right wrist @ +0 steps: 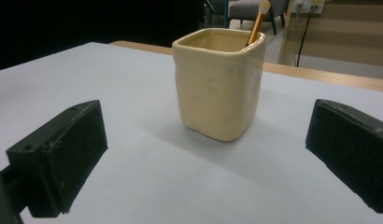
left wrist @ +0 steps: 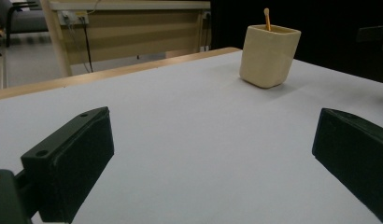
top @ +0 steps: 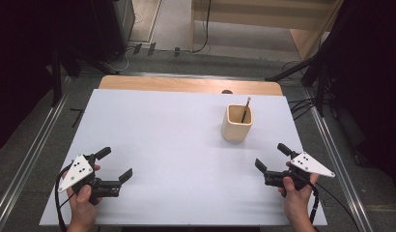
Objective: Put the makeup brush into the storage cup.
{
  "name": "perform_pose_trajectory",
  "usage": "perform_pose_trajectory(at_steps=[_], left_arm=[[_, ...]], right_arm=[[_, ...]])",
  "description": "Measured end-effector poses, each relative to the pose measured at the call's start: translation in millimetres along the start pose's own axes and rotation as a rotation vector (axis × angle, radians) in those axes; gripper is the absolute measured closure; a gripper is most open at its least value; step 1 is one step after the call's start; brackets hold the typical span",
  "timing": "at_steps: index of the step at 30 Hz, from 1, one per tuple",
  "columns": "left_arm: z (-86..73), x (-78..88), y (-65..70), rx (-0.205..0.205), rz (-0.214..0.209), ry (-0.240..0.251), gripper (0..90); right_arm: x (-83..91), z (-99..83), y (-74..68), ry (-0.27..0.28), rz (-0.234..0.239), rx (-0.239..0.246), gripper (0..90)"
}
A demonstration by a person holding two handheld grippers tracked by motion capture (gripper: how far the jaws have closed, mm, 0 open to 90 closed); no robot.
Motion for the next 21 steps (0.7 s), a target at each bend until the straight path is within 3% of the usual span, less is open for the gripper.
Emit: perform_pose_trajectory(at_steps=[7,11,21], left_arm=[[0.1,0.7,-1.0,0.001,0.003,0.002,0.0],[0.1,0.8,-1.2,0.002,0.003,0.003,0.0],[0.8,-0.6,-0.6,-0.003,0.001,0.001,0.0]], right_arm=[[7.0,-5.5,1.3,0.000,-0.002,-0.013,0.0],[5.9,-6.0,-0.2,-0.007,-0.018,0.006,0.0],[5.7,-5.7,-0.3,-0.001,-0.006,-0.005,0.0]])
Point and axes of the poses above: each handheld gripper's, and its own axes: x roughly backward along the jaws, z roughly out of its top, y roughly to its right, the point moved 6 cm from there along -x, roughly forward along the jaws, and after that the axes turned 11 degrees about -y, right-handed, at the moved point
